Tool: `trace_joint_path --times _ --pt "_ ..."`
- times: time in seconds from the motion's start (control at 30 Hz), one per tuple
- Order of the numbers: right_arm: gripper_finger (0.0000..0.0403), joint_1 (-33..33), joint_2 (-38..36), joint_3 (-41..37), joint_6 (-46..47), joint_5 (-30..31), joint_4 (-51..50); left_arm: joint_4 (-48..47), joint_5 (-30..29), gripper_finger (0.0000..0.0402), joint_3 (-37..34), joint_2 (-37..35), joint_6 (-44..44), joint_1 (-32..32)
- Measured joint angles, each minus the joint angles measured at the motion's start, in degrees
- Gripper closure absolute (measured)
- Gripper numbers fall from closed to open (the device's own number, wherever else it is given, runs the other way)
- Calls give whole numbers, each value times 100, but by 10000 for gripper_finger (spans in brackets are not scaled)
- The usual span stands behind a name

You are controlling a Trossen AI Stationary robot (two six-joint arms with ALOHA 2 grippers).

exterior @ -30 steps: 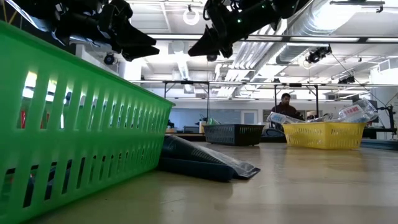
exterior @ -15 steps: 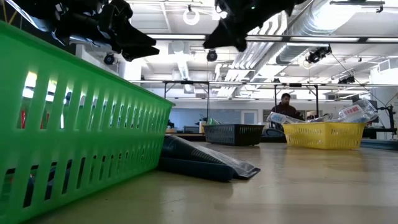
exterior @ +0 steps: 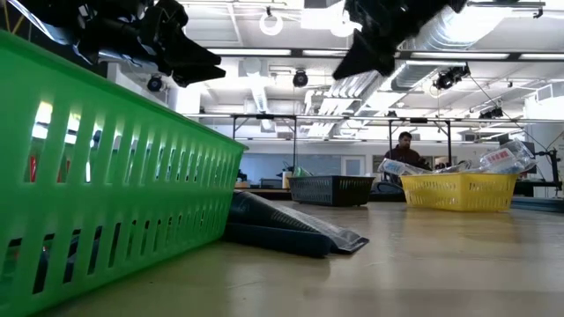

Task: Pick & Place Travel size toiletries
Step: Put the shave cream into the red bin

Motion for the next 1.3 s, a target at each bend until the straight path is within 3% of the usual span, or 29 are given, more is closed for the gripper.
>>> trace_joint_path --times 0.43,0.63,0.93,1.3 --pt "401 -40 -1960 -2405 393 11 2095 -69 1 135 0 0 -160 0" --pt "401 -40 -3013 -2966 357 -14 2030 -127 1 135 0 0 -168 0" --pt "401 -40 -4379 -3292 383 73 1055 -127 1 135 0 0 -164 0" --pt "401 -40 -4994 -3385 451 309 430 -127 -1 135 0 0 -127 0"
